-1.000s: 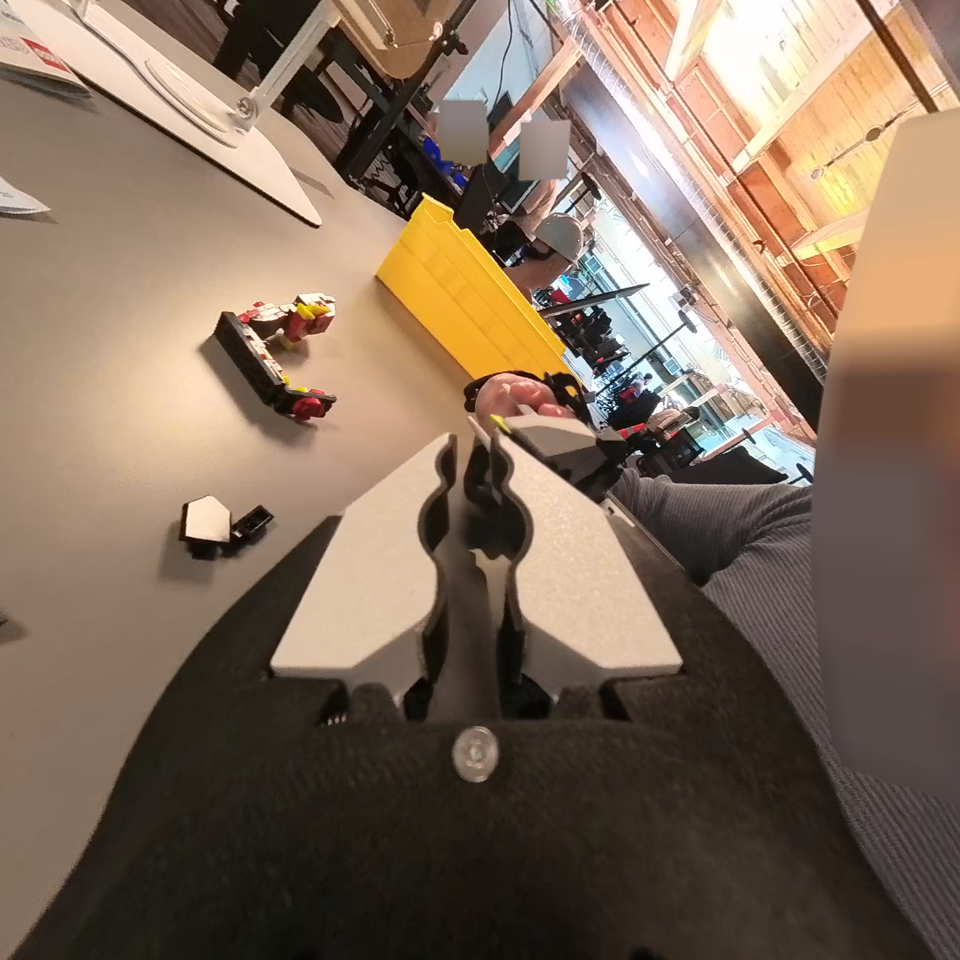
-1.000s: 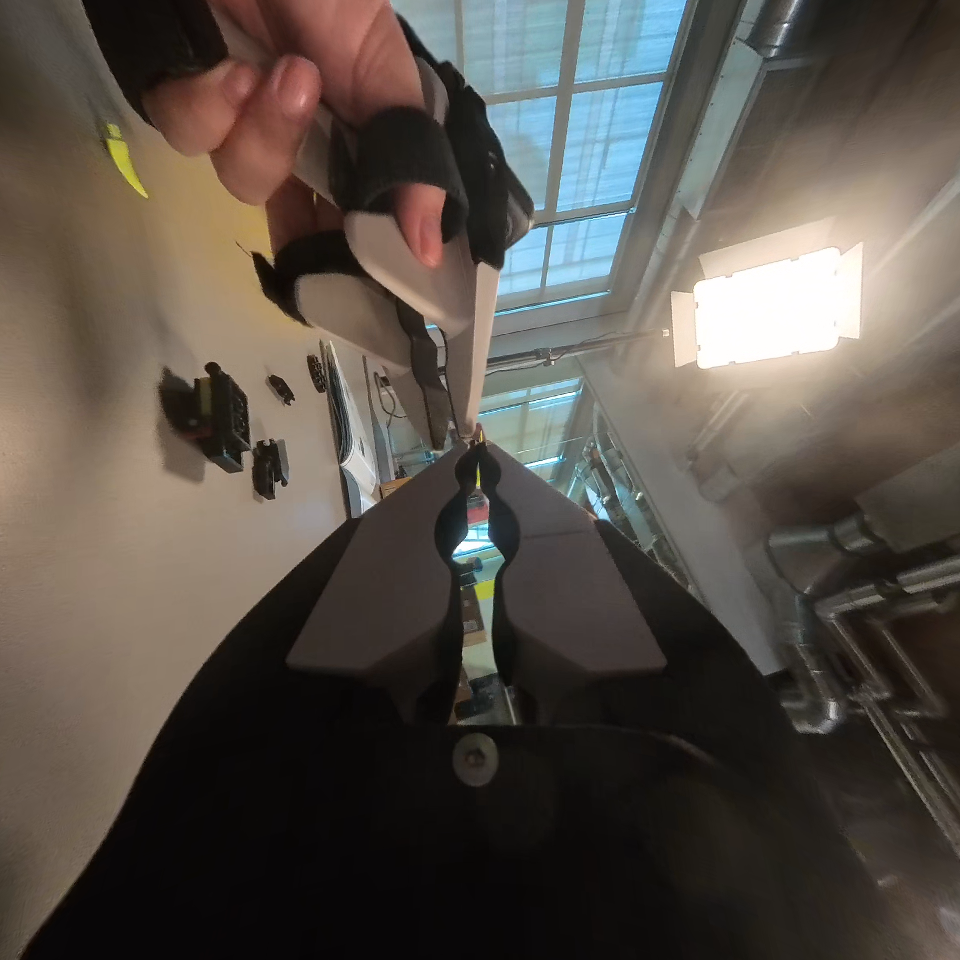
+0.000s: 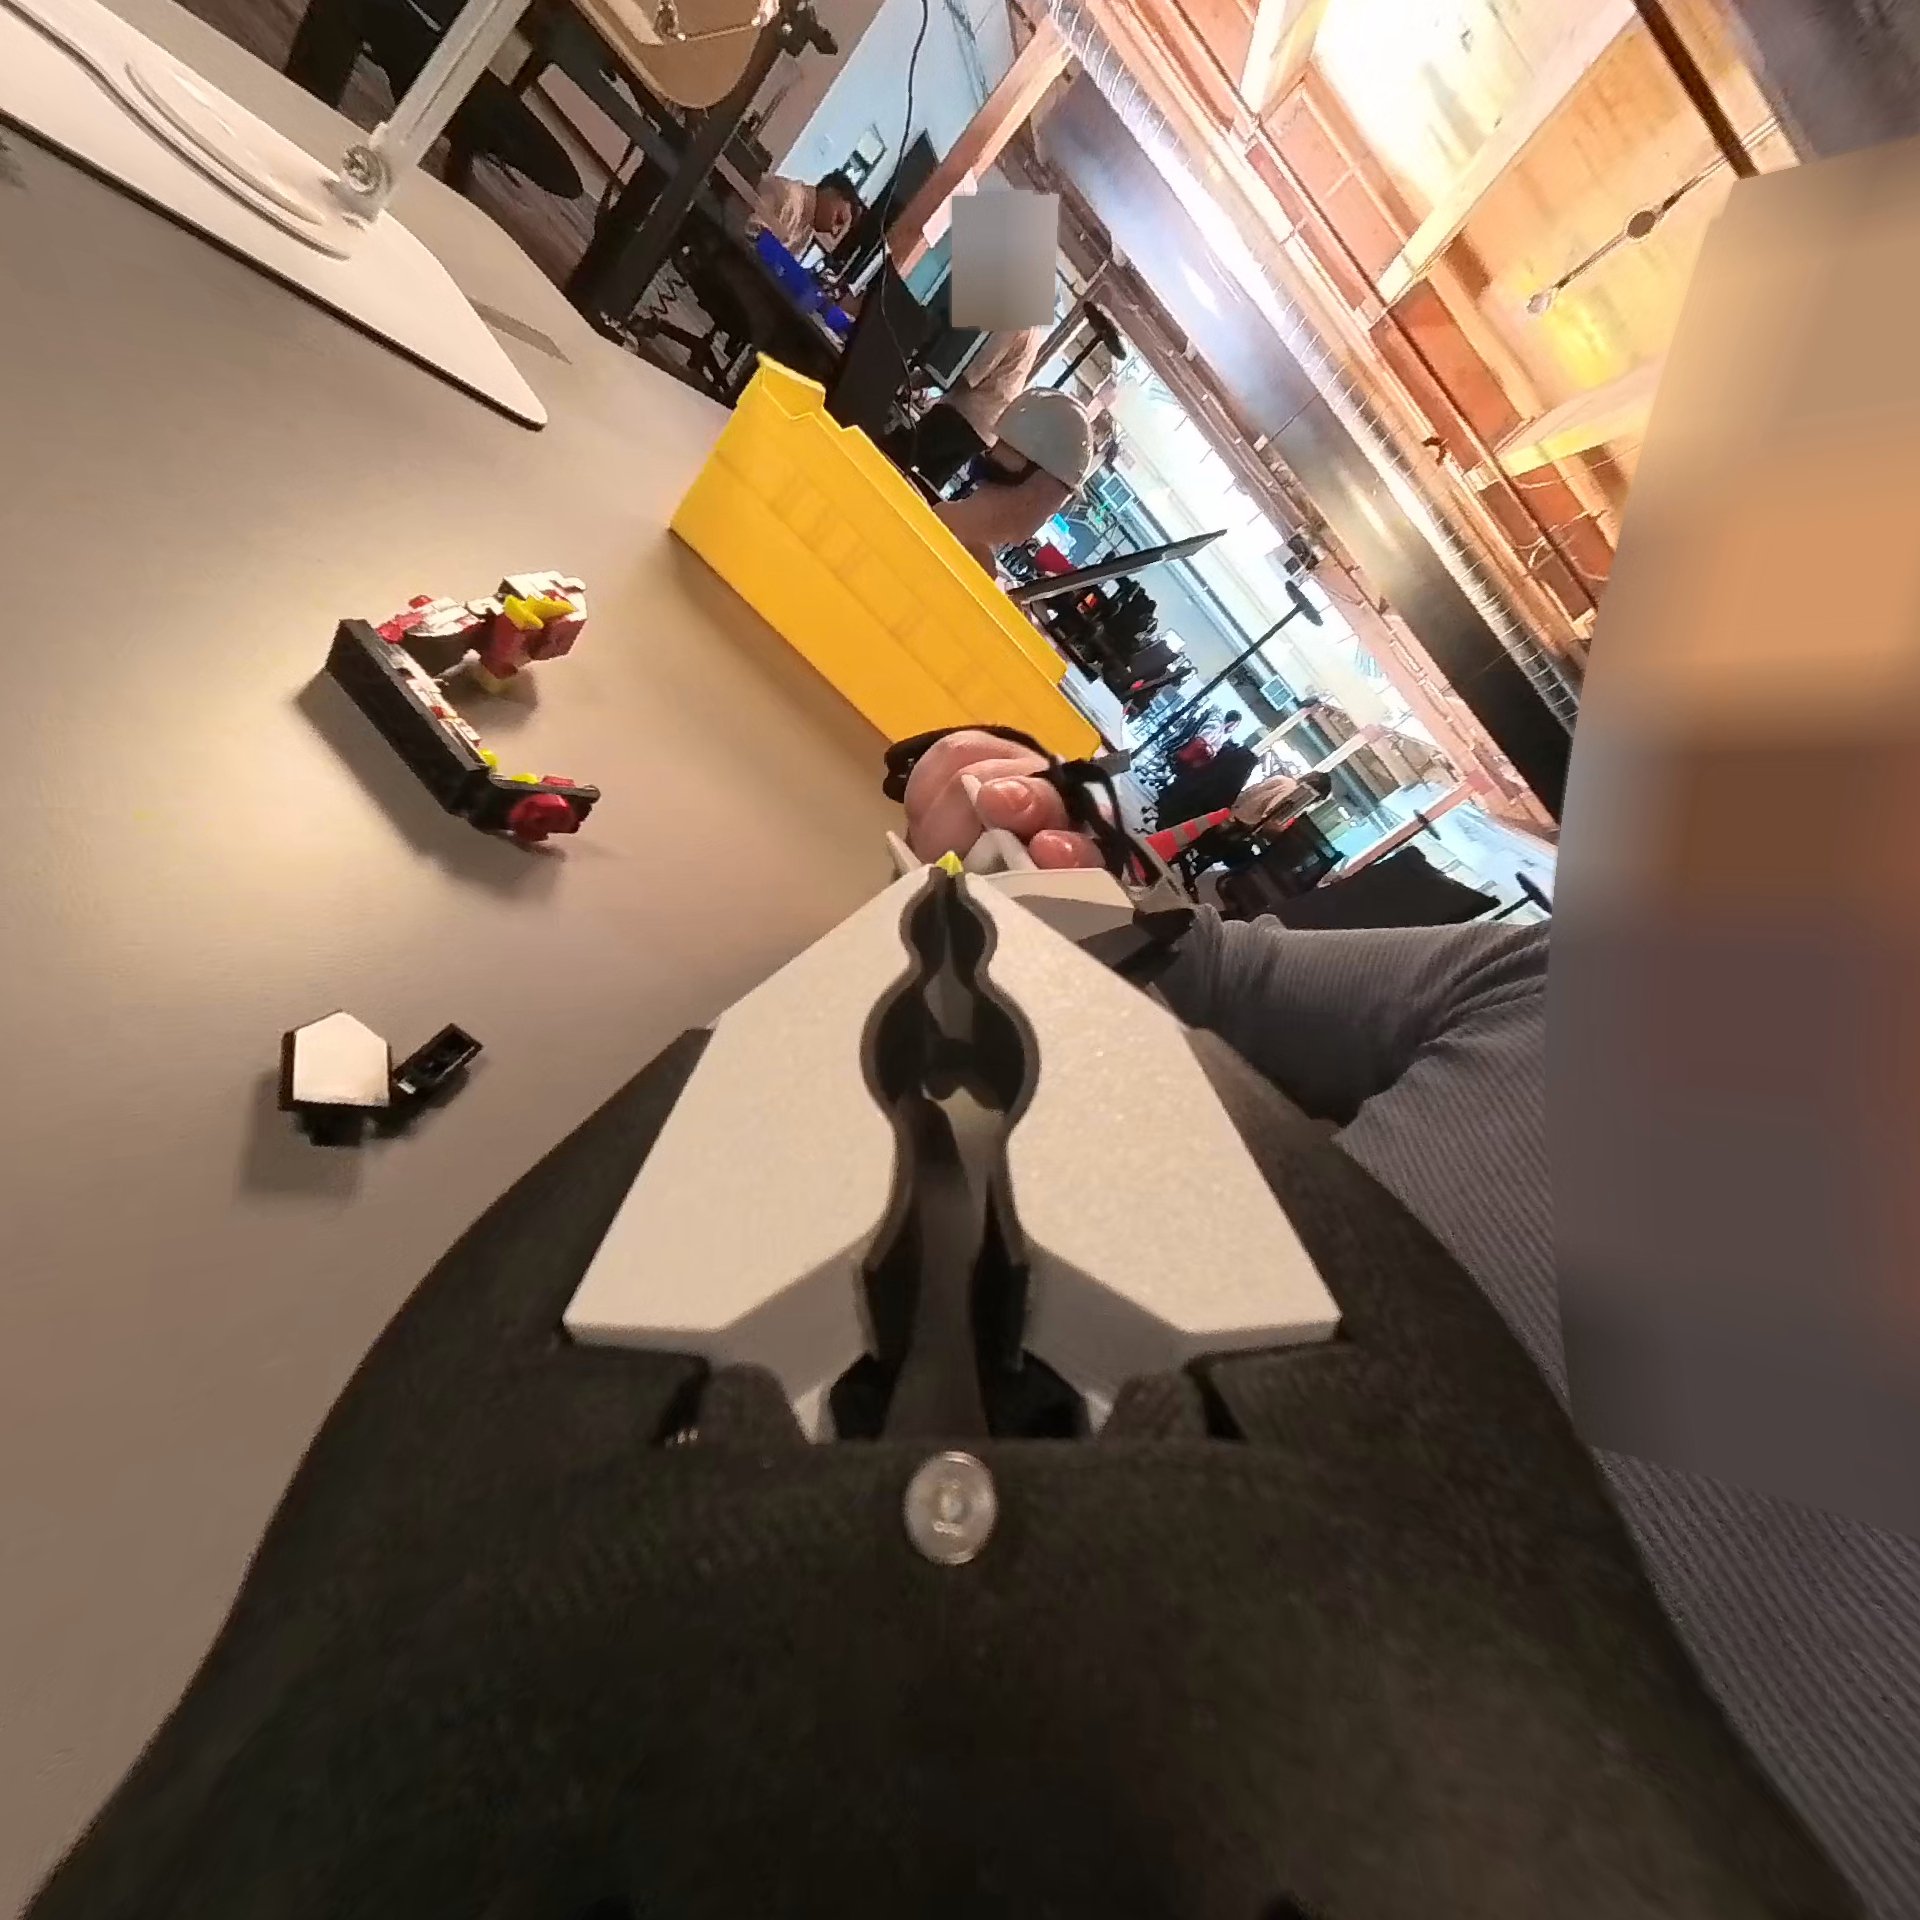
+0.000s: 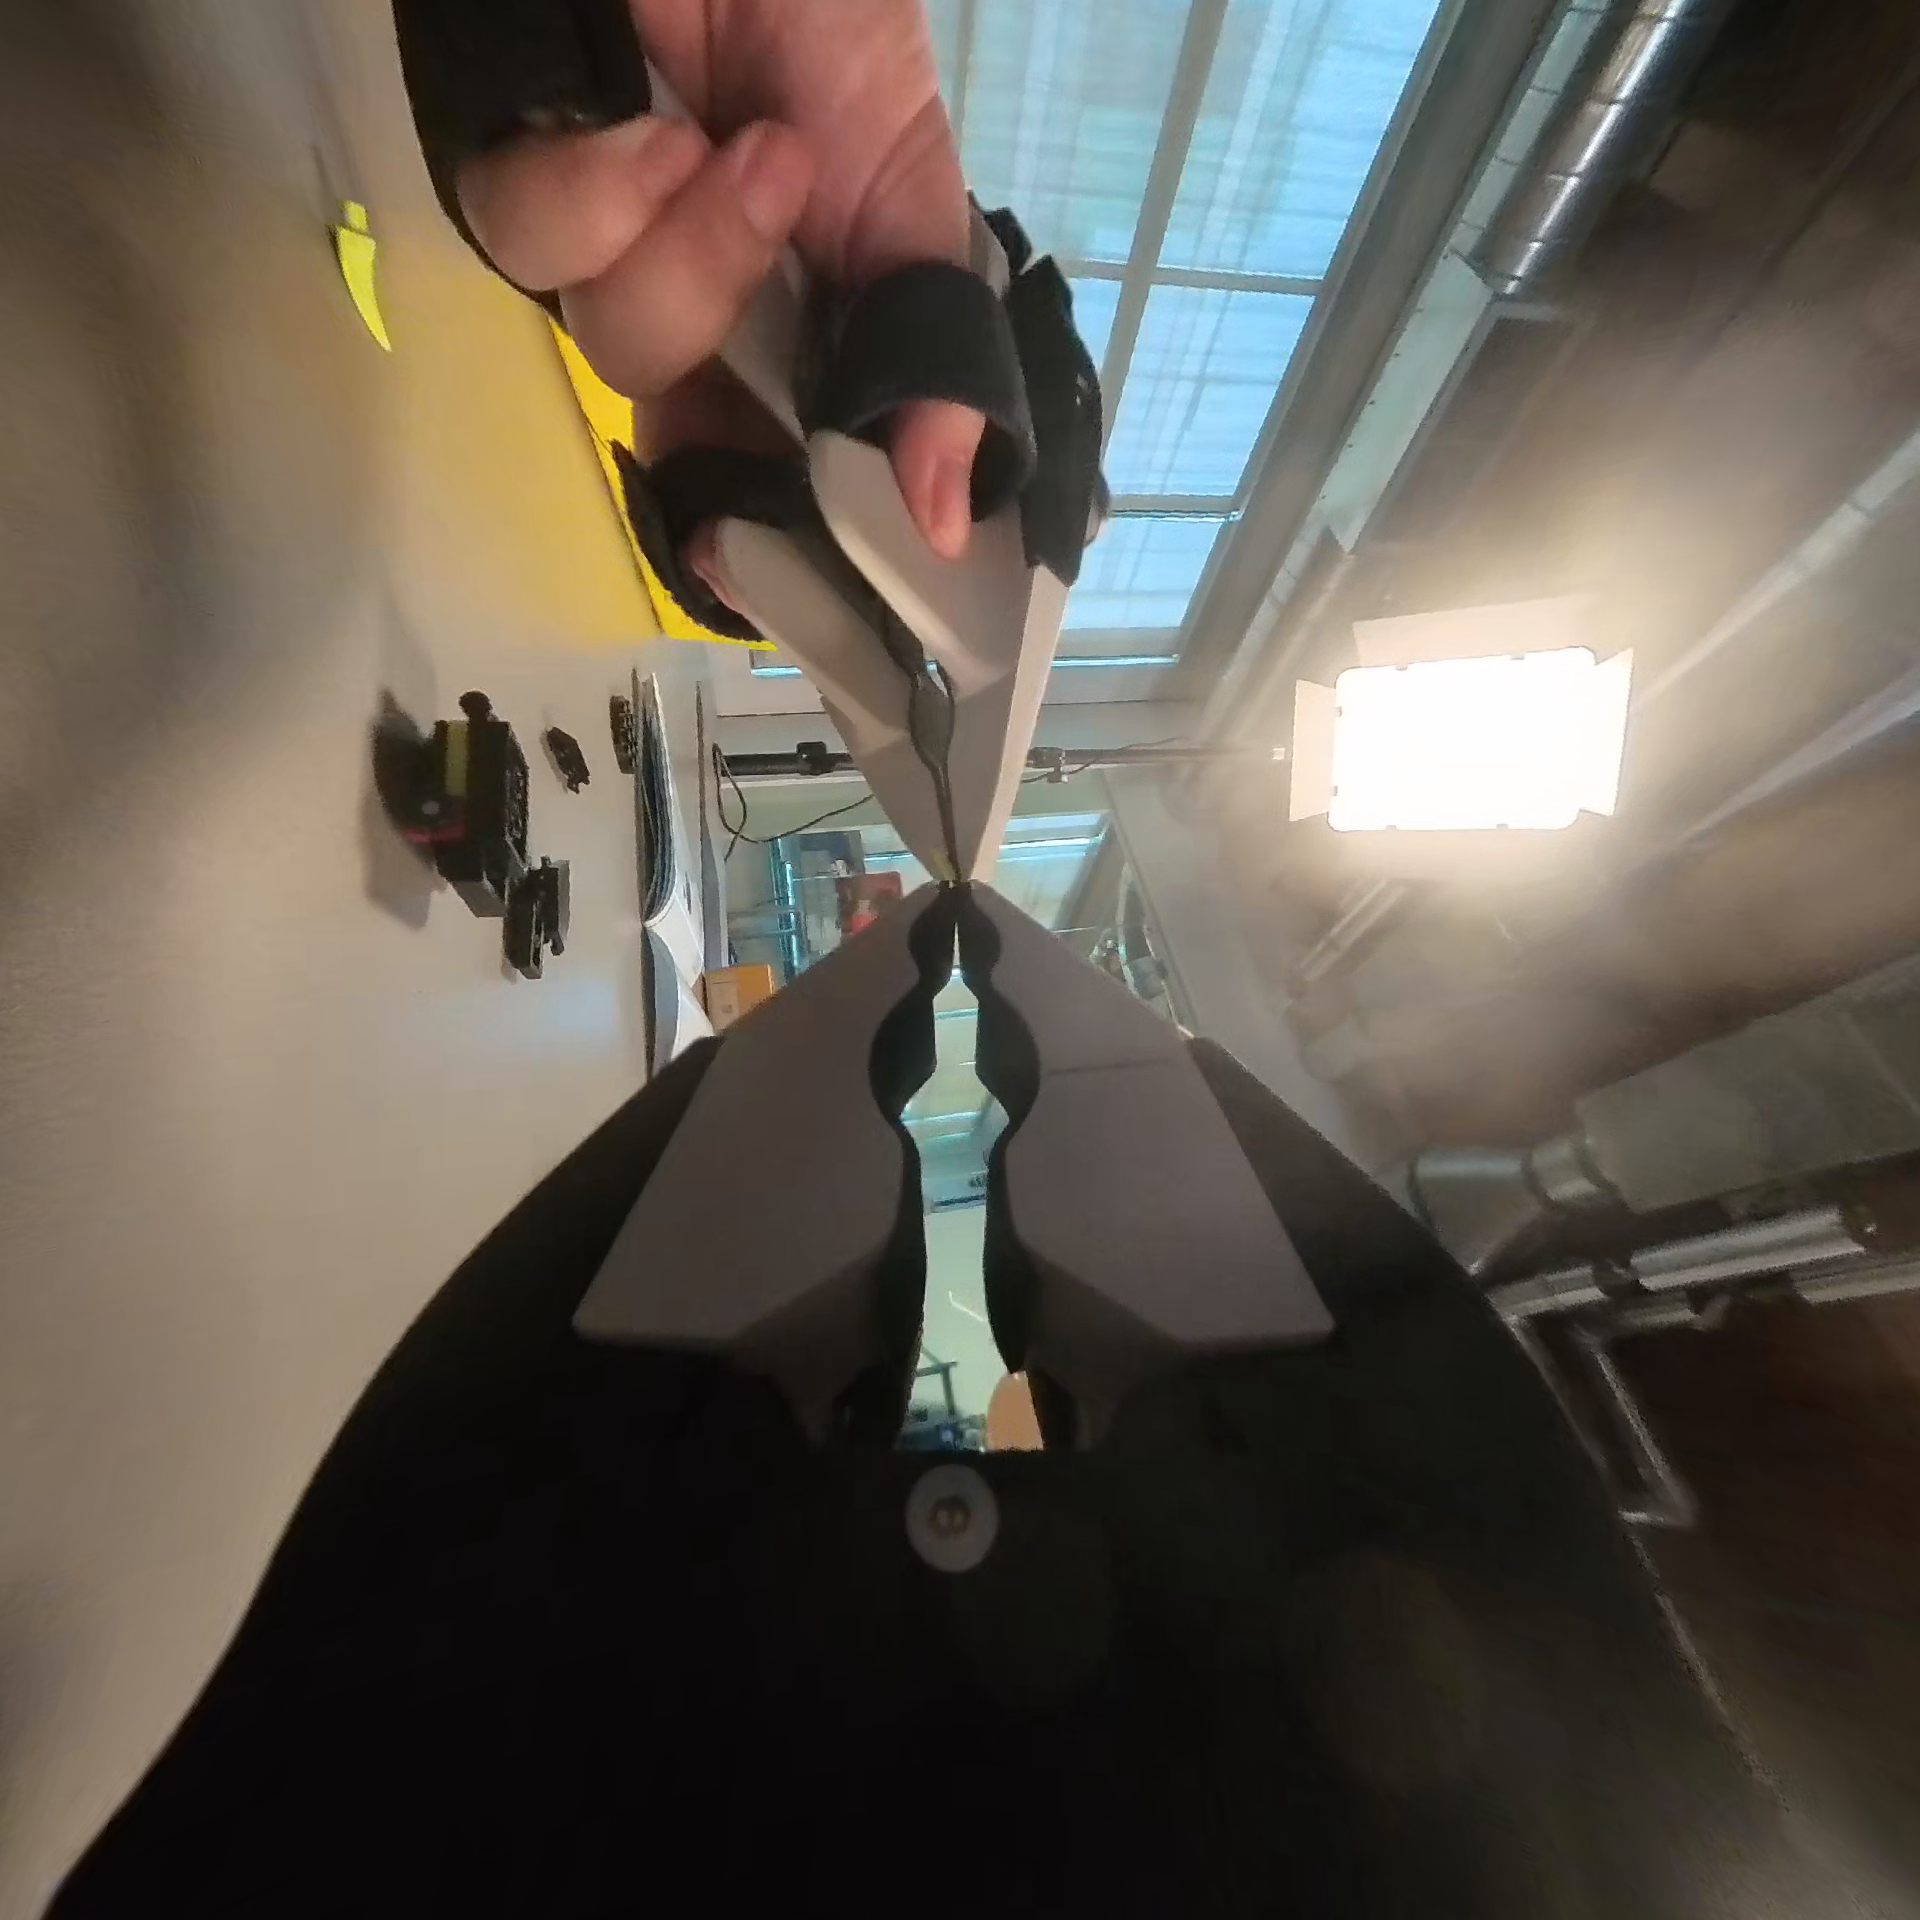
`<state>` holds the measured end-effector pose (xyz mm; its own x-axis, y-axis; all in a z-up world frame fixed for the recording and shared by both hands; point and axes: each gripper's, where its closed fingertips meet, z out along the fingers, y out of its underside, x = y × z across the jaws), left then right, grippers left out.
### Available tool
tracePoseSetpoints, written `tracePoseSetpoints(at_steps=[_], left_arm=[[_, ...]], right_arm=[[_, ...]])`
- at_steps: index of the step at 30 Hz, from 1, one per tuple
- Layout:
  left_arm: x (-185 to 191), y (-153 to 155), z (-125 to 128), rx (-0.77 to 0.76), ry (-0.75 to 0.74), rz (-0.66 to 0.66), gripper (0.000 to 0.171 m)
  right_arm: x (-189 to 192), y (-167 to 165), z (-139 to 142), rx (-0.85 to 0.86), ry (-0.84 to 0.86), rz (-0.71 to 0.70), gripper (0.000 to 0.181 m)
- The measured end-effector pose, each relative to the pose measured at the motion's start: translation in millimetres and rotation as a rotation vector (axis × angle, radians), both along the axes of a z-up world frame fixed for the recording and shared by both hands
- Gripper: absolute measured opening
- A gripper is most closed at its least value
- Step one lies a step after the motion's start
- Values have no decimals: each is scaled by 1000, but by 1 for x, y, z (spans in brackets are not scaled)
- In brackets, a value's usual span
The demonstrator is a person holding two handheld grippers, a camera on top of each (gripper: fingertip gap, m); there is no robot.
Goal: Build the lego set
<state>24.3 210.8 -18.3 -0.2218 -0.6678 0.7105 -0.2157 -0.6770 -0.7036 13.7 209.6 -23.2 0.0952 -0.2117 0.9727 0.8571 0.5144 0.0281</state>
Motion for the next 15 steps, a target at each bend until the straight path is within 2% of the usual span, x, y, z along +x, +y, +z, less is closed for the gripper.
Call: tracePoseSetpoints(at_steps=[4,8,11,15], left_arm=[[-1,0,1,-39,-18,-3,0],[-3,4,1,38,-10,32,0],[-5,11,-9,206,65,81,0],[-9,11,-22,508,180,86,0]], right_arm=[[0,0,1,13,-7,-3,0],[2,3,-3,-72,48,15,0],[5,9,-13,-296,177,48,15],[2,14,-24,-746,452,113,18]])
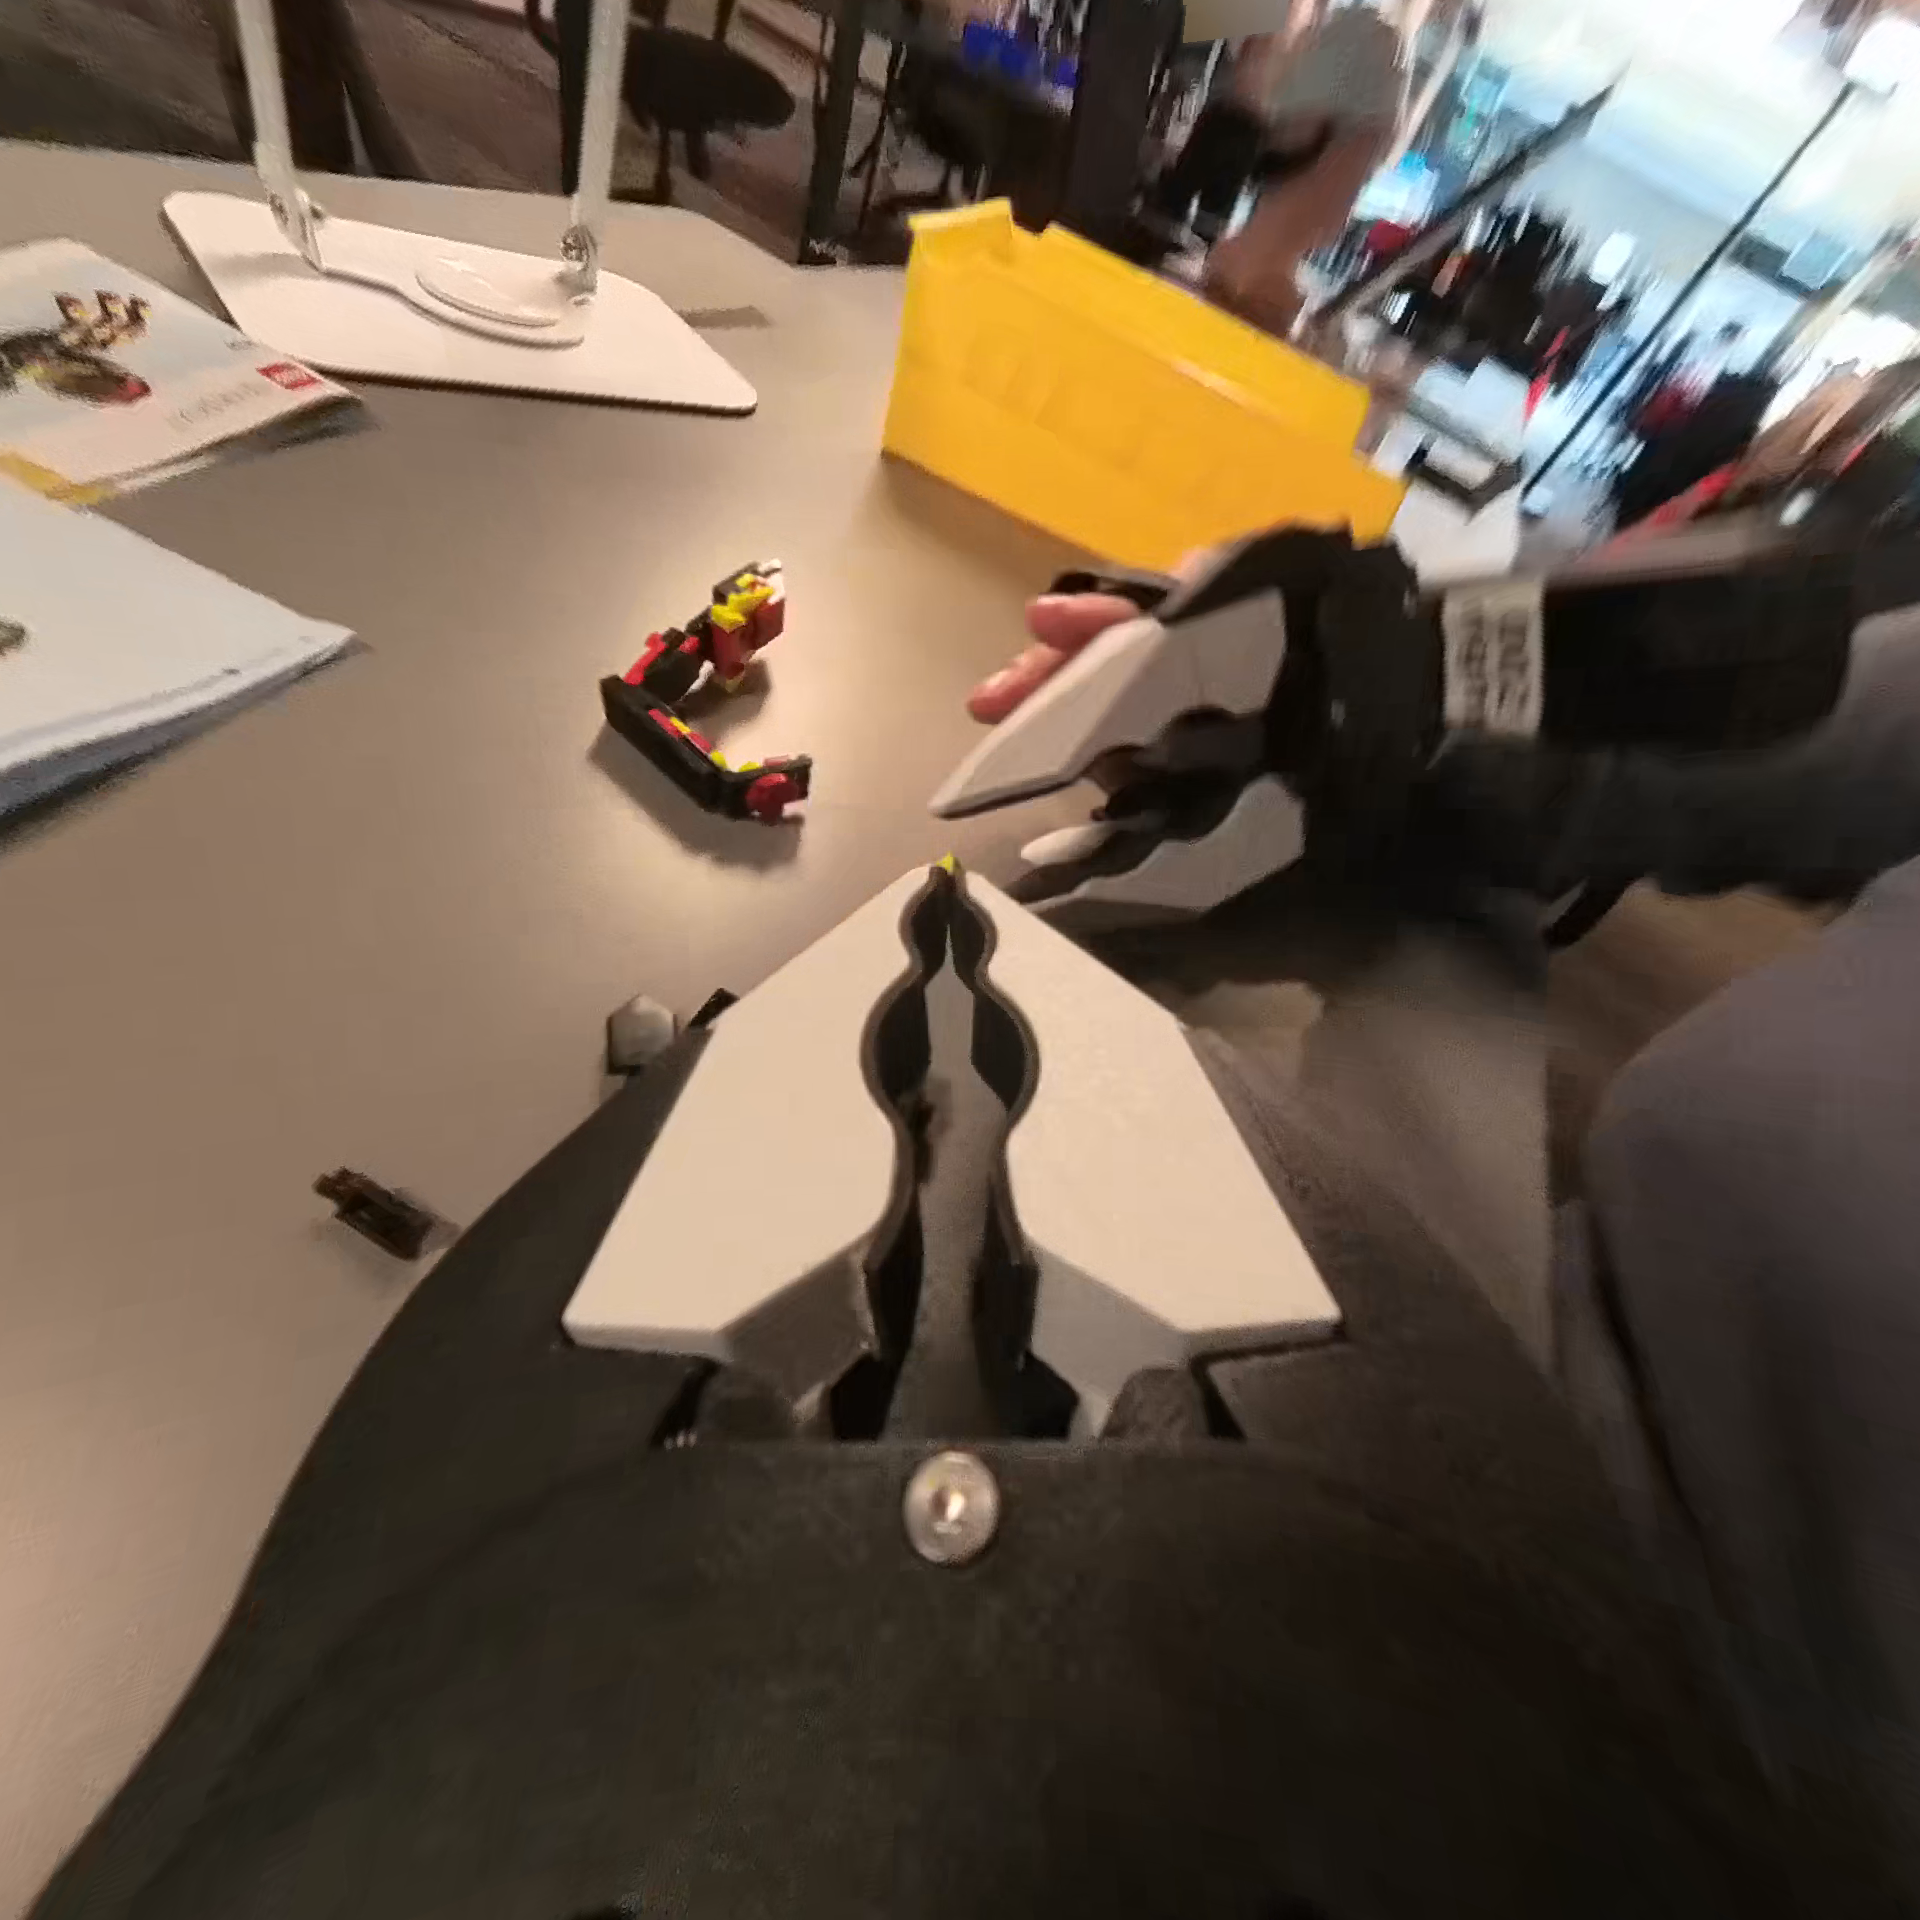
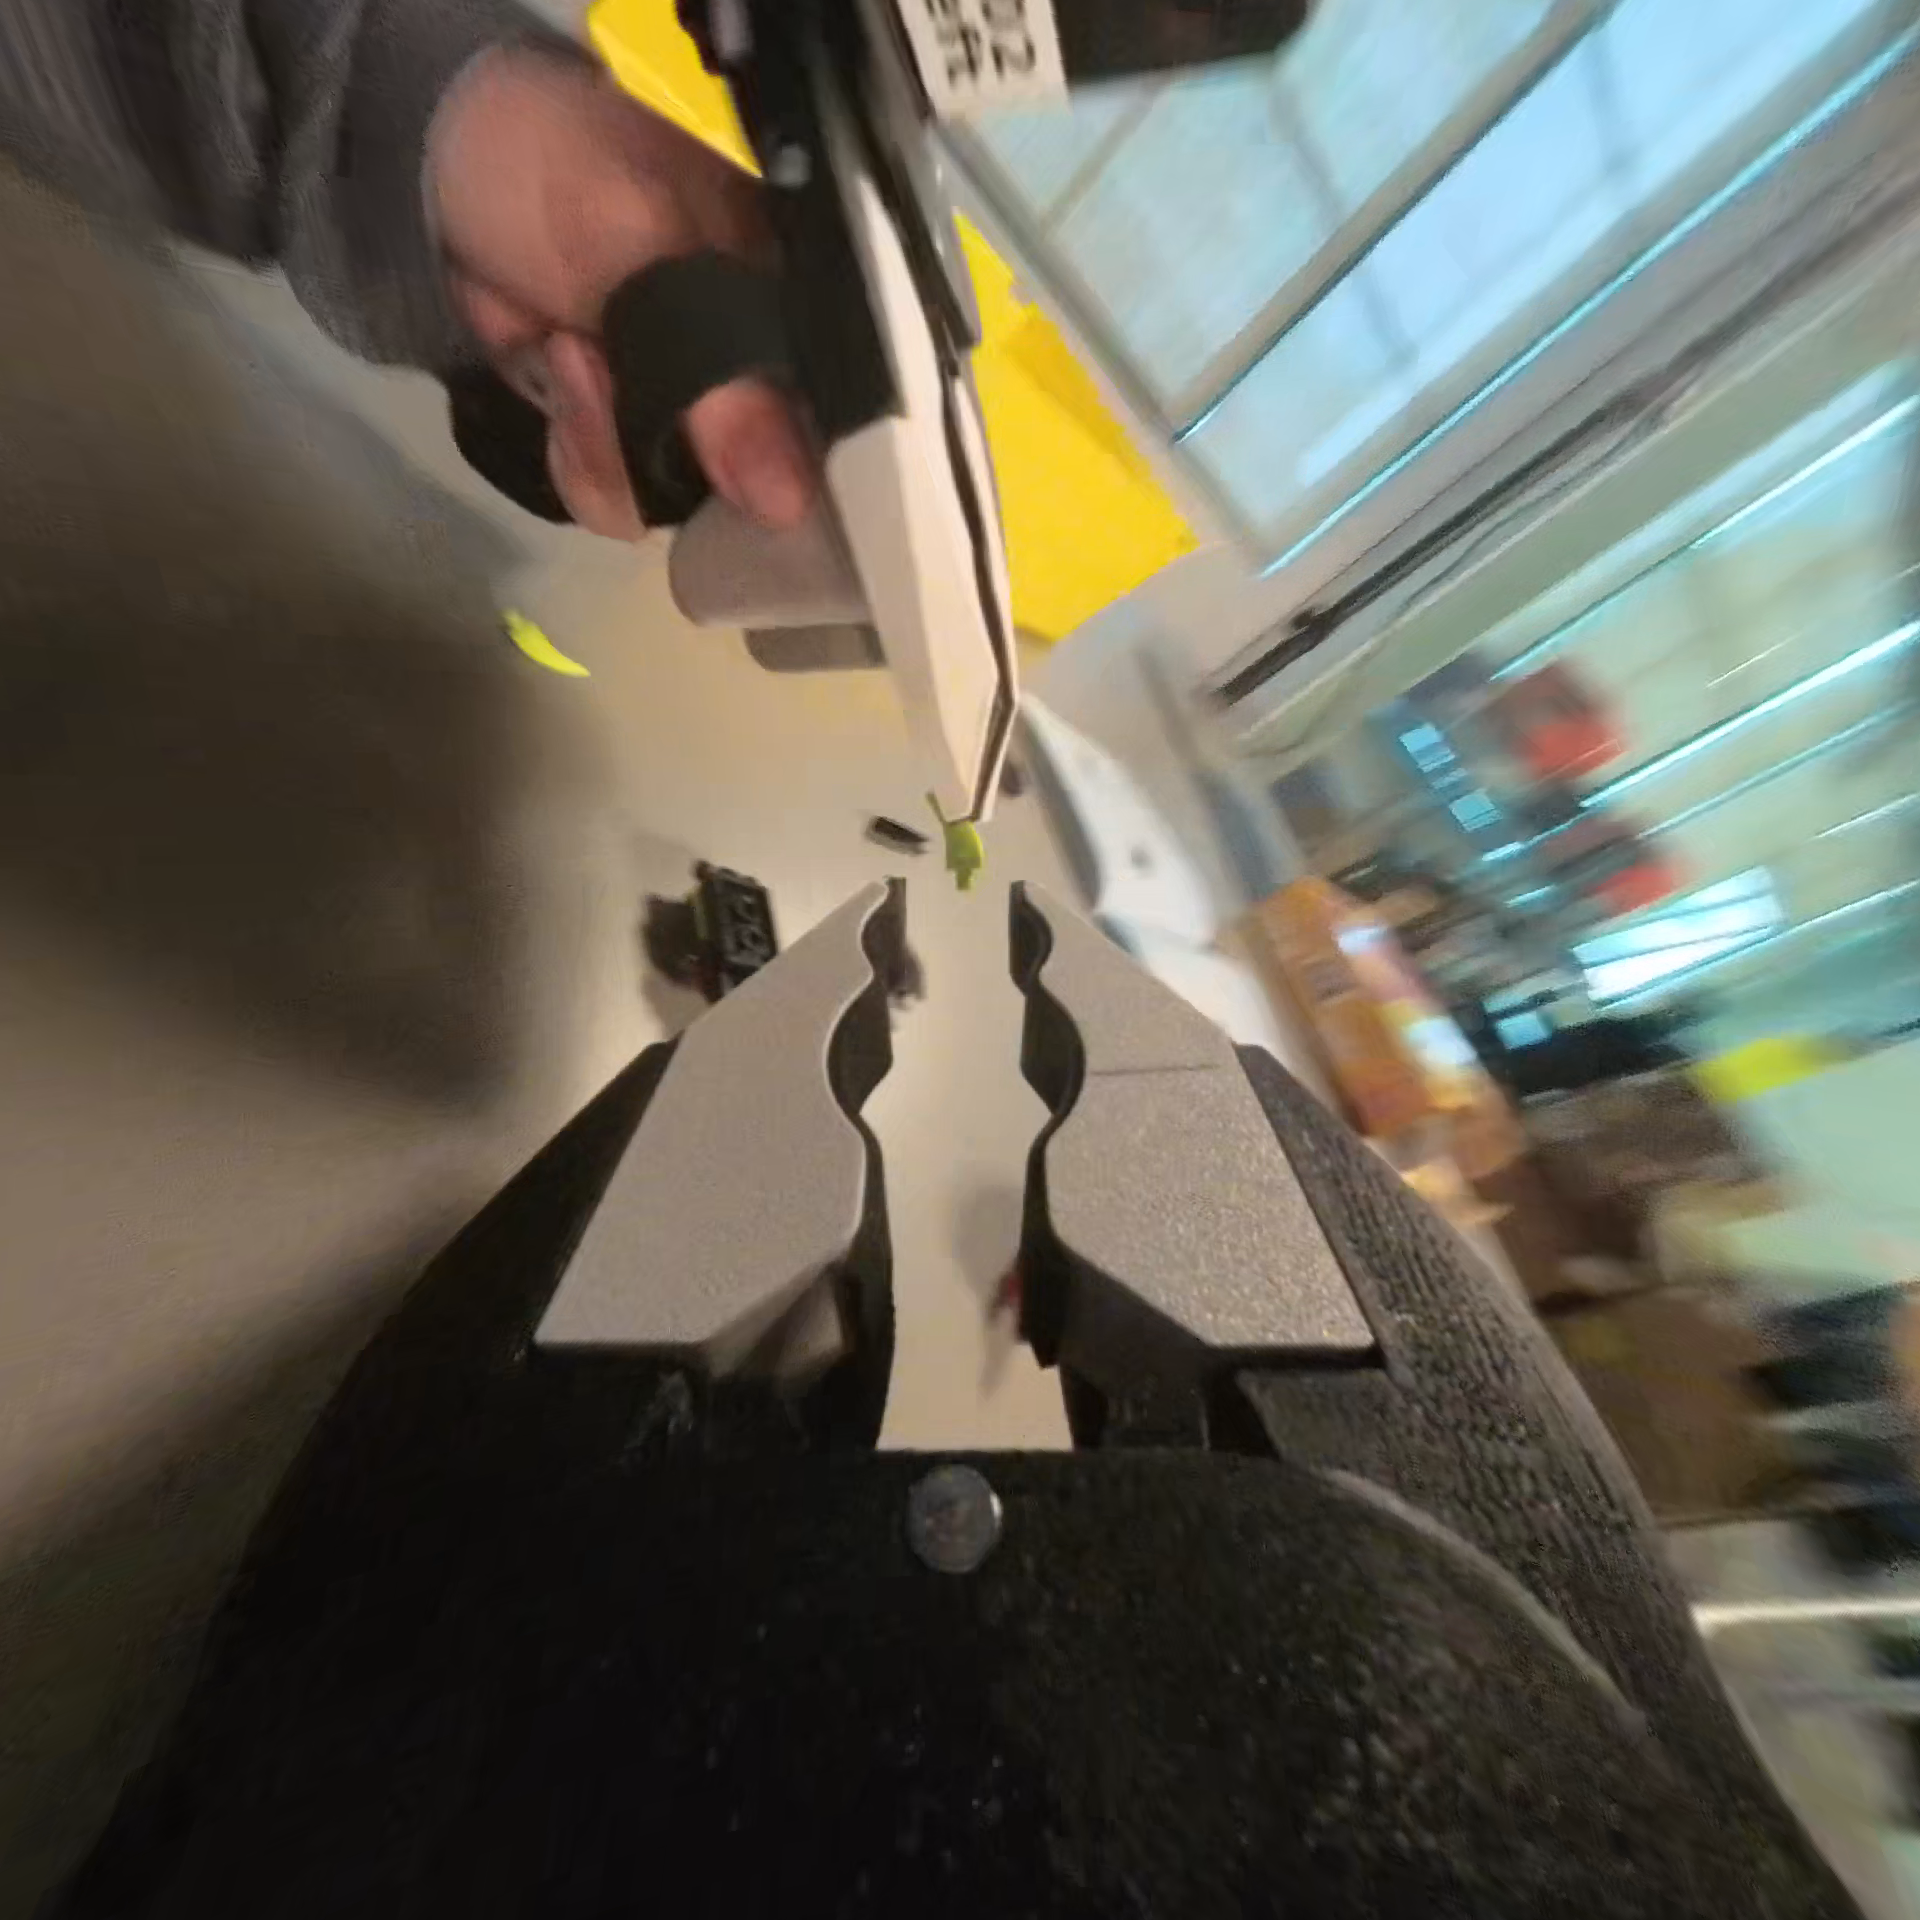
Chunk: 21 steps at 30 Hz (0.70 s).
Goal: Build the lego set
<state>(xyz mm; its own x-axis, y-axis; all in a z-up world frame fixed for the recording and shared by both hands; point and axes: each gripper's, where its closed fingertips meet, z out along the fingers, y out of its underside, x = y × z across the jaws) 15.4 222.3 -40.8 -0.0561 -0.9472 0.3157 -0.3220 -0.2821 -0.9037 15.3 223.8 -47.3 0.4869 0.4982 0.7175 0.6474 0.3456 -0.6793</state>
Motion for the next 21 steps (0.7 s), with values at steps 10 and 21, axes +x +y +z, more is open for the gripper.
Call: tracePoseSetpoints(at_steps=[10,21], left_arm=[[5,-19,-7,275,152,-138,0],[2,-20,9,67,-6,-163,12]], right_arm=[[-6,-6,-15,-442,237,110,2],[-8,-14,6,-533,438,226,2]])
